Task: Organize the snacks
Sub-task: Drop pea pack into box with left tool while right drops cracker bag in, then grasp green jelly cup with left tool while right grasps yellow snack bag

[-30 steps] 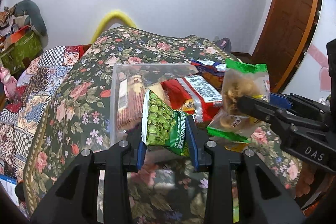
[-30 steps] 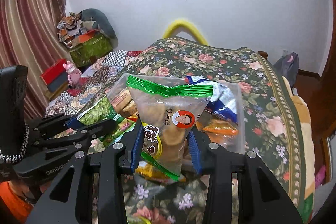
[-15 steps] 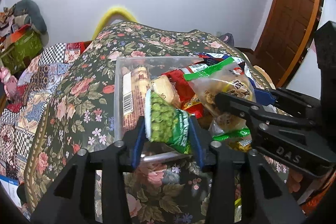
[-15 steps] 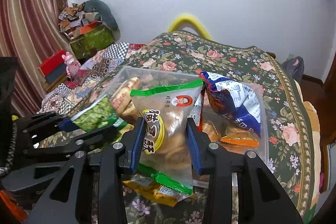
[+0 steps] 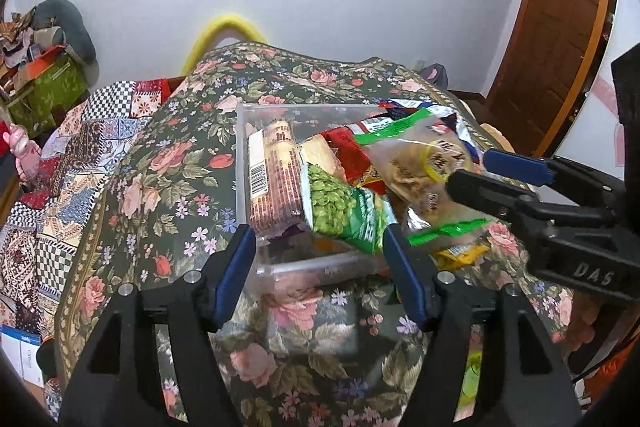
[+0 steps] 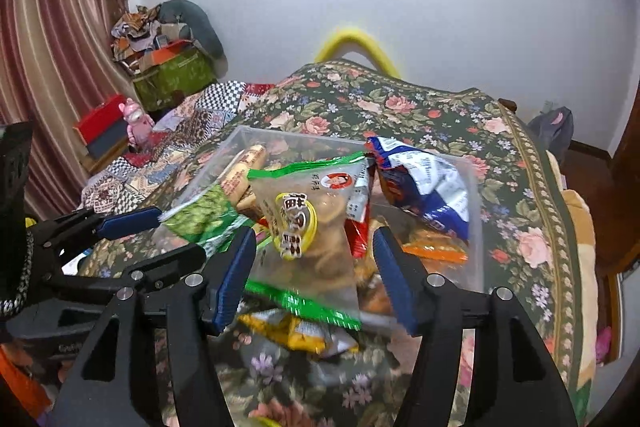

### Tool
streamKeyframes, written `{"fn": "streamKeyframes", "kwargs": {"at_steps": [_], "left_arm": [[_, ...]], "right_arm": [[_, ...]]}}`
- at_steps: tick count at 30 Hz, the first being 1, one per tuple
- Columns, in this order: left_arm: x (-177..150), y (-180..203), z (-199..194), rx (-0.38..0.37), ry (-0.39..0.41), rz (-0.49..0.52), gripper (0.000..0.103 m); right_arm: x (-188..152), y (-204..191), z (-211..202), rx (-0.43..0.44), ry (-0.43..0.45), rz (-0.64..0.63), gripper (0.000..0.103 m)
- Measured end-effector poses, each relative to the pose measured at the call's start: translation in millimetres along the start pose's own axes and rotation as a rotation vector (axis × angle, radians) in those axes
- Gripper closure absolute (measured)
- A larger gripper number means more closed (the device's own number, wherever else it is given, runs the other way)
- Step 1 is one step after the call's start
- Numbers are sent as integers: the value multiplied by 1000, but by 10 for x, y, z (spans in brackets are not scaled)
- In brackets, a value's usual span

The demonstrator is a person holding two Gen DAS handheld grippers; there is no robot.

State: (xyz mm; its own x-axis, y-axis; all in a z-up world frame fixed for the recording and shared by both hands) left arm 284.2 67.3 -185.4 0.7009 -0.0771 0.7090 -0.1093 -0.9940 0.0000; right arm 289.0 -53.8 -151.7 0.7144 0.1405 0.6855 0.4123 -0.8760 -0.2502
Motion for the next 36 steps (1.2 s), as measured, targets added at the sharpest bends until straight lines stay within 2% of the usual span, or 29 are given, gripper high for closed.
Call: {"fn": "streamKeyframes", "kwargs": {"at_steps": [3,9,16,21,26,27,30,36], "left_arm": [[-28,38,-114,-3,8,5,35],[-145,94,-252,-11,11,6,32],[-377,99,-180,-13,-33,4,31],[-517,49,-82,-18,-61,-13,31],[-620,11,20,-21,-82,-12,31],[-641,14,42,-24,-85,-12,31],[-685,31,77,-37,-94,-15,31],[-730,153,60,-60,-102,-5,31]], "right_arm": [[-40,22,-140,14,6,6,45],[-261,82,-252,22,-11,14,37],[-585,79,6,25,-107,28,37],[-637,21,305,10,-162,29,37],[-680,-19,510,33,-210,61,37],[-681,-22,533,22,-208,63,38],[-685,-21,543,11,-202,64,52],[-690,5,414,26,-171,73,62]]}}
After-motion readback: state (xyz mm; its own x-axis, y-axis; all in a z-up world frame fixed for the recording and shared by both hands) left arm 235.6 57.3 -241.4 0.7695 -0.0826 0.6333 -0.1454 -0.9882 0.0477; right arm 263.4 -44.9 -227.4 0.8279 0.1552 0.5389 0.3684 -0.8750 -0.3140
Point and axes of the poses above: each gripper's, at about its wrist camera, not at the fingertips, and z roughly the way its jaws point, y to its right, x to its top, the point moved 8 cm from there along z, roughly the way its jaws point, and after that the axes turned 8 degrees about z, right-handed, at the moved point
